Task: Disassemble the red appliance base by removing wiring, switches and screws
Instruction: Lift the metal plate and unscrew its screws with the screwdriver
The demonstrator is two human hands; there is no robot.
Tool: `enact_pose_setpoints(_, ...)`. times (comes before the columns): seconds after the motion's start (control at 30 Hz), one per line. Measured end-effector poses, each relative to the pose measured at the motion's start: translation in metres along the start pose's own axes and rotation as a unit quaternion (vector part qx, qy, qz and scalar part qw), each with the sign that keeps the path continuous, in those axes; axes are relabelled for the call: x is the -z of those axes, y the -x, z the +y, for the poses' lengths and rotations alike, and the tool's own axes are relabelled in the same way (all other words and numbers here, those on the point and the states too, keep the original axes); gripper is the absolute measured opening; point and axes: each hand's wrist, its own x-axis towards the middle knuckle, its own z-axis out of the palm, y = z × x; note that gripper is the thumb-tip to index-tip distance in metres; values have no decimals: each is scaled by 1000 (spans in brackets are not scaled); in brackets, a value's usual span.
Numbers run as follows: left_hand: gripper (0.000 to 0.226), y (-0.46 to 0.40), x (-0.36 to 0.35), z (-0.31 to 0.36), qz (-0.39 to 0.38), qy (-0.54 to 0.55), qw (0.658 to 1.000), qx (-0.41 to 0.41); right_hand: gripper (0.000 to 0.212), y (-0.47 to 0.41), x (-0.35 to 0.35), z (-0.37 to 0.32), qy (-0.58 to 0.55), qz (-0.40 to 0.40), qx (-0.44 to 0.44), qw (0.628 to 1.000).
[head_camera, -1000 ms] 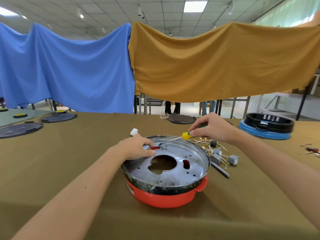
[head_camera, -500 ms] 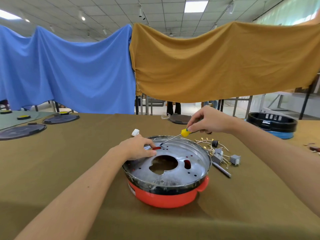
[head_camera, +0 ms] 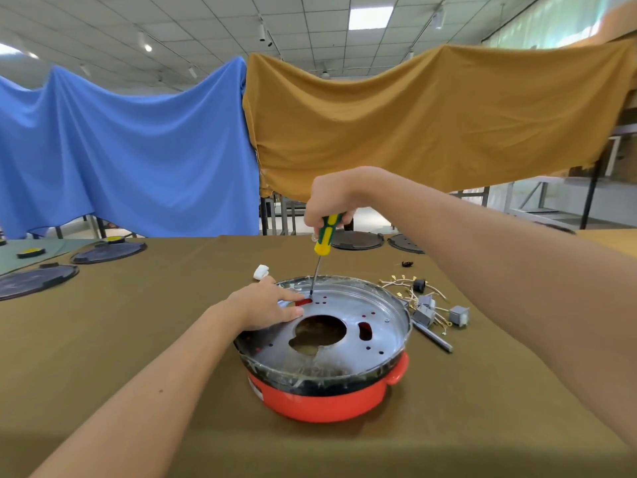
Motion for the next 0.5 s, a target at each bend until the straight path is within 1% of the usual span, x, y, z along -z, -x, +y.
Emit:
enact_pose_setpoints(0.07, 45, -1, -1, -1, 2, -3, 1000, -2, 9, -4, 0, -3, -19, 48, 13, 999)
enact_pose_setpoints(0.13, 45, -1, -1, -2, 2, -4, 1000, -5, 15, -9, -5, -1, -25, 110, 25, 993)
enact_pose_setpoints(0.2, 45, -2, -1, -2, 1, -8, 1000, -7, 16, -14, -14, 2, 1, 158, 34, 987)
enact_pose_setpoints(0.27, 45, -1, 0, -2, -1, -6, 1000, -10, 19, -17, -21, 4, 28, 190, 39, 981)
enact_pose_setpoints(0.33, 45, 0, 2, -1, -5, 13, 1000, -18, 30, -19, -22, 3, 100, 213, 28, 972)
enact_pose_setpoints(0.4, 45, -2, 7, -1, -16, 24, 999, -36, 38, -20, -21, -1, 190, 233, 2, 954)
enact_pose_setpoints(0.43, 45, -3, 8, 0, -20, 22, 999, -41, 36, -21, -20, -3, 219, 238, -8, 946)
enact_pose_setpoints(0.5, 43, -5, 8, 1, -18, 21, 999, -37, 28, -24, -19, -2, 241, 234, -16, 942)
